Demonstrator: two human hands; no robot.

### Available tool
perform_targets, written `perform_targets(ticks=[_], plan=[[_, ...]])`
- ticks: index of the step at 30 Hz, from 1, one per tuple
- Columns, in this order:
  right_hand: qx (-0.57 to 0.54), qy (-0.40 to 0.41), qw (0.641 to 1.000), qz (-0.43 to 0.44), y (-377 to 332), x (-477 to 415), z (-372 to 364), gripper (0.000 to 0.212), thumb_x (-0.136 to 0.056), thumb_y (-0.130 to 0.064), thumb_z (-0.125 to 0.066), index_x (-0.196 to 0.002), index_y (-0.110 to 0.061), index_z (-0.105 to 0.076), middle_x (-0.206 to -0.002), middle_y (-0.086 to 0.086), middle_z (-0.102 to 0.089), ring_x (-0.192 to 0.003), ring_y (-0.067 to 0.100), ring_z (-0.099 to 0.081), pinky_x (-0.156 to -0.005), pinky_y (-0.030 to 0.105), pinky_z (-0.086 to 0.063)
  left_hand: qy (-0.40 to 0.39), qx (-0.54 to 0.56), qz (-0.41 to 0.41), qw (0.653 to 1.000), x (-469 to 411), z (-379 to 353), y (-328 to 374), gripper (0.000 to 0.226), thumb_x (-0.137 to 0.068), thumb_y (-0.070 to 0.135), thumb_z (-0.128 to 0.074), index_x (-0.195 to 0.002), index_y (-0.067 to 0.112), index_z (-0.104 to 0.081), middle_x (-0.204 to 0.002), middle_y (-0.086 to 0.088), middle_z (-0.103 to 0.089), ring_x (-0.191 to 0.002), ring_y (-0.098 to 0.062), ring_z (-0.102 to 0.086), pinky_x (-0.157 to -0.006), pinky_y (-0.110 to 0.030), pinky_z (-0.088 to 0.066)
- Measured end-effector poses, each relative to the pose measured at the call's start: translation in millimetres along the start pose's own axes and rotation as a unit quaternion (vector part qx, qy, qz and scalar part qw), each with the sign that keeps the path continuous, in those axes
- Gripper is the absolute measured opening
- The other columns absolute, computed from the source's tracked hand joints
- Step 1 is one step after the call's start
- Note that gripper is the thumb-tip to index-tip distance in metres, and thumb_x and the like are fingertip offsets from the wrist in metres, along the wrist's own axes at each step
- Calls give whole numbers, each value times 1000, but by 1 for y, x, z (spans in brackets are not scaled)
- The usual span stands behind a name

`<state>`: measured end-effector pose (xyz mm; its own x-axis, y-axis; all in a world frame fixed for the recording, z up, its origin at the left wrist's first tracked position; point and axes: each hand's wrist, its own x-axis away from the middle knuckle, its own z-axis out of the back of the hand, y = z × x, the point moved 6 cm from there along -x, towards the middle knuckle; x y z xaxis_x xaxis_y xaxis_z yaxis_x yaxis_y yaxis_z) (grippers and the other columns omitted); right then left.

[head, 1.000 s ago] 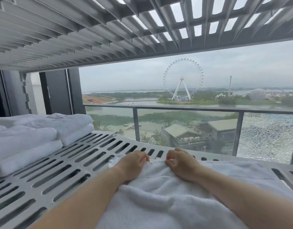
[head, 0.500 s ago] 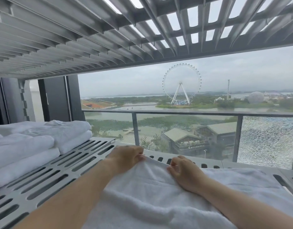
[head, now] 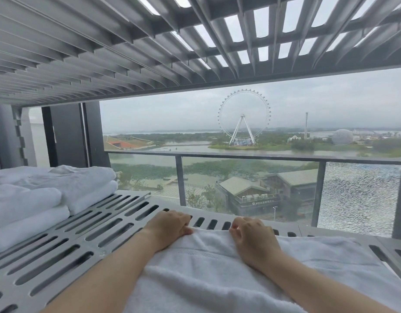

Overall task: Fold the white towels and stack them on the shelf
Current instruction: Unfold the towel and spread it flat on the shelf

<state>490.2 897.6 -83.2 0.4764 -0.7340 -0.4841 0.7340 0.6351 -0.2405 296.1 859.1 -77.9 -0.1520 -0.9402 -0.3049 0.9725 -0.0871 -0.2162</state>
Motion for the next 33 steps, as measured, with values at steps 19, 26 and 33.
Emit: perform_targets(ticks=[19,26,33], plan=[[73,-46,989,121,16,-26,7,42,-97,-42,-23,-75,-19,-49,-85,6,-64,-83,28,-59,-64,30,-32,58,-170,24,983,-22,28,-23,43,-96,49,-30,-87,17,-56,-83,-3,-68,-76,-25,-65,-77,-38,-49],[70,-17,996,44,48,-34,9,49,-96,-46,-24,-58,-21,-43,-67,1,-60,-70,24,-57,-60,32,-36,53,-237,-13,970,-29,-3,-7,27,-94,38,-43,-107,17,-55,-121,-7,-50,-112,-25,-48,-91,-45,-35],[30,-43,984,169,12,6,46,18,-93,-40,-42,-96,-24,-49,-92,-11,-48,-83,11,-51,-69,20,-38,5,115,3,993,-3,35,40,27,-96,41,-39,-88,21,-55,-83,4,-64,-74,-13,-59,-61,-25,-41]])
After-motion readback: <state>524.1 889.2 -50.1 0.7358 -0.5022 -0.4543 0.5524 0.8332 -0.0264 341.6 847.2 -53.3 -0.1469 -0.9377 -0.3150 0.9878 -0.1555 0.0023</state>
